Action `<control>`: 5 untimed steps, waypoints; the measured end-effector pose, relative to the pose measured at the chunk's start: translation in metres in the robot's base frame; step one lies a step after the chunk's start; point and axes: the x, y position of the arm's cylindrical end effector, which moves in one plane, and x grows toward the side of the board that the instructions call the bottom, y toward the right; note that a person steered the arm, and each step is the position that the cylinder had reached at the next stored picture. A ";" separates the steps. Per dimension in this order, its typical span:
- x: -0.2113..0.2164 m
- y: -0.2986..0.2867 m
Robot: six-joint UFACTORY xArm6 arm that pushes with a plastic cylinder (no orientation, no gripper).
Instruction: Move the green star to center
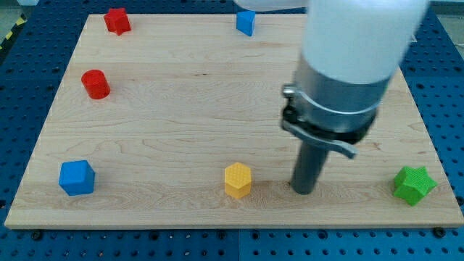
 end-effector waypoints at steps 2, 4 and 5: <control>0.039 0.077; 0.040 0.144; 0.040 0.163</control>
